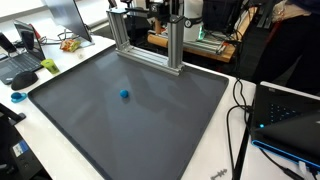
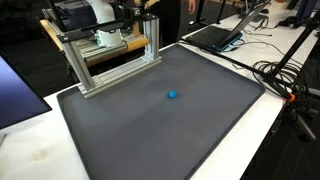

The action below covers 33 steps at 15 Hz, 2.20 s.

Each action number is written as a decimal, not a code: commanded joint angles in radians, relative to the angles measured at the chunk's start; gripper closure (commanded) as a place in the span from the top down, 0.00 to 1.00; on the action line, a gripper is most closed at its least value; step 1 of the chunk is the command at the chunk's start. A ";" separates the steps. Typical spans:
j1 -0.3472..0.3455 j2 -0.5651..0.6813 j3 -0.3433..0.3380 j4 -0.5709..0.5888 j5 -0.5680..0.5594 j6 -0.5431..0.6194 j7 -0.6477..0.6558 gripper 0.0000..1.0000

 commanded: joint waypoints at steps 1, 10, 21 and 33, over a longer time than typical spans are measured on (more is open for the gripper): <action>-0.003 -0.014 0.003 -0.006 -0.028 -0.046 -0.016 1.00; 0.018 -0.027 -0.009 -0.005 0.015 -0.035 -0.037 1.00; 0.023 -0.019 -0.003 -0.001 0.010 -0.041 -0.030 0.24; 0.028 0.007 0.013 0.019 0.022 0.020 0.018 0.22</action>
